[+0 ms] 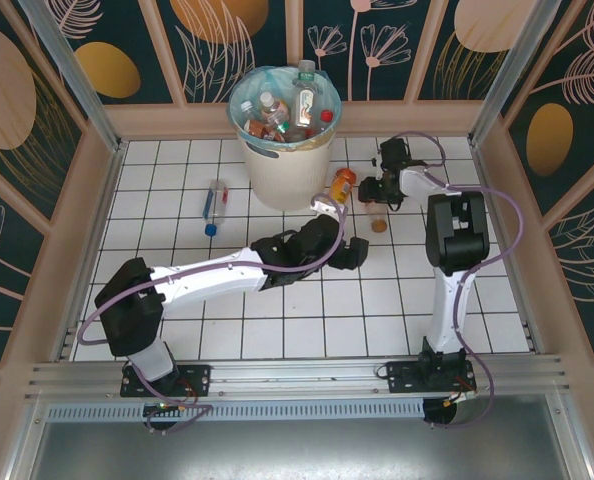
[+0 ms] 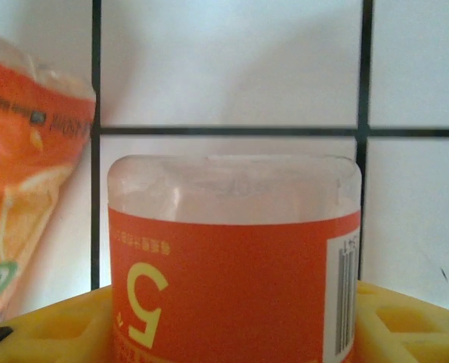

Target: Put the plastic bottles in the bin

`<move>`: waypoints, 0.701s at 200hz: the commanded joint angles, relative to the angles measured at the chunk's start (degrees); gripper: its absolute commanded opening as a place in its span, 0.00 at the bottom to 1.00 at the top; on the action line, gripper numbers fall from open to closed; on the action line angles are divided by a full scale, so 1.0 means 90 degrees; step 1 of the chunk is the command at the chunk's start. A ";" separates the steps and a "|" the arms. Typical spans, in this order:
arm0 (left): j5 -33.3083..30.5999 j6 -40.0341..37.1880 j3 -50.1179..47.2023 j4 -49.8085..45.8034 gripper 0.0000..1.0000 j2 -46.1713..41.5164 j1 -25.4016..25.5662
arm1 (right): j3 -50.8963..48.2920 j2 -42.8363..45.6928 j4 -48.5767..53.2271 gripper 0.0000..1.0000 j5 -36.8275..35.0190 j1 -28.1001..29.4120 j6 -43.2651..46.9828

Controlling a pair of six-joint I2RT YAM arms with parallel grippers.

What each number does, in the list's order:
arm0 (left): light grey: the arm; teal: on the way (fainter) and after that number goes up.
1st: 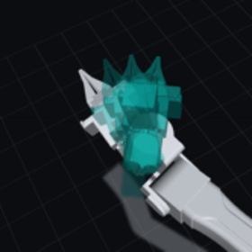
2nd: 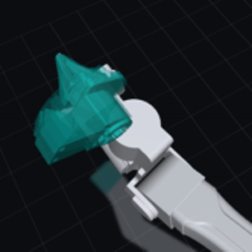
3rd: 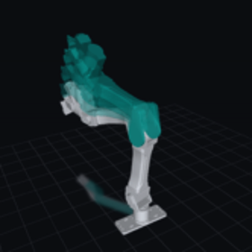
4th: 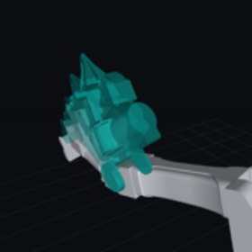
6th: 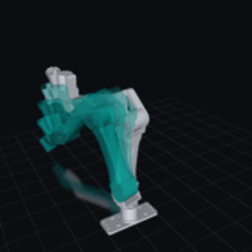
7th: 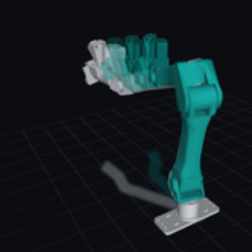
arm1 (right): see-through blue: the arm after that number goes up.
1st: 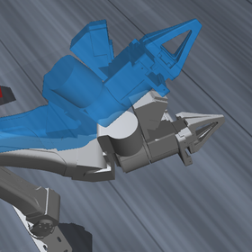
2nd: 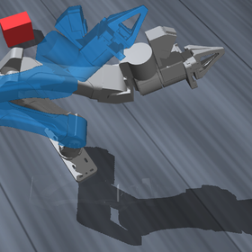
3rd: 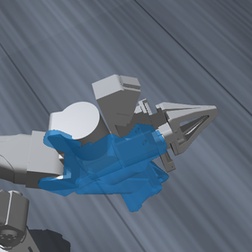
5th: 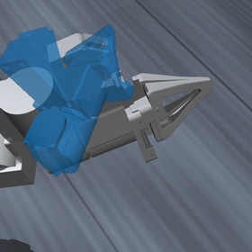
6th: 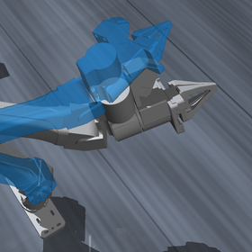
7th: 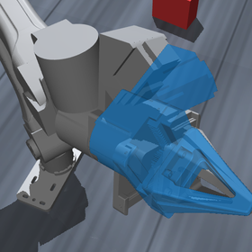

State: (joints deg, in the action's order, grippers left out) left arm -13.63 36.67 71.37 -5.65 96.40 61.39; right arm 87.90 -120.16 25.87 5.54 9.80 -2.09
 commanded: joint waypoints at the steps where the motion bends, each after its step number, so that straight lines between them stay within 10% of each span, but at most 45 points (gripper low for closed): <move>1: 0.0164 -0.0030 0.0119 0.0213 0.94 -0.0155 -0.0062 | -0.0475 0.1027 0.0126 0.53 -0.0209 -0.0007 -0.0180; 140: -0.0453 0.0807 -0.1373 -0.0069 0.91 -0.2780 -0.0055 | -0.1632 0.5047 -0.0302 0.48 0.0987 0.0236 -0.0893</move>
State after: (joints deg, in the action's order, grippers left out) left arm -14.11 41.04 63.31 -5.34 76.99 61.17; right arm 70.98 -78.65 24.56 11.84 10.09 -7.90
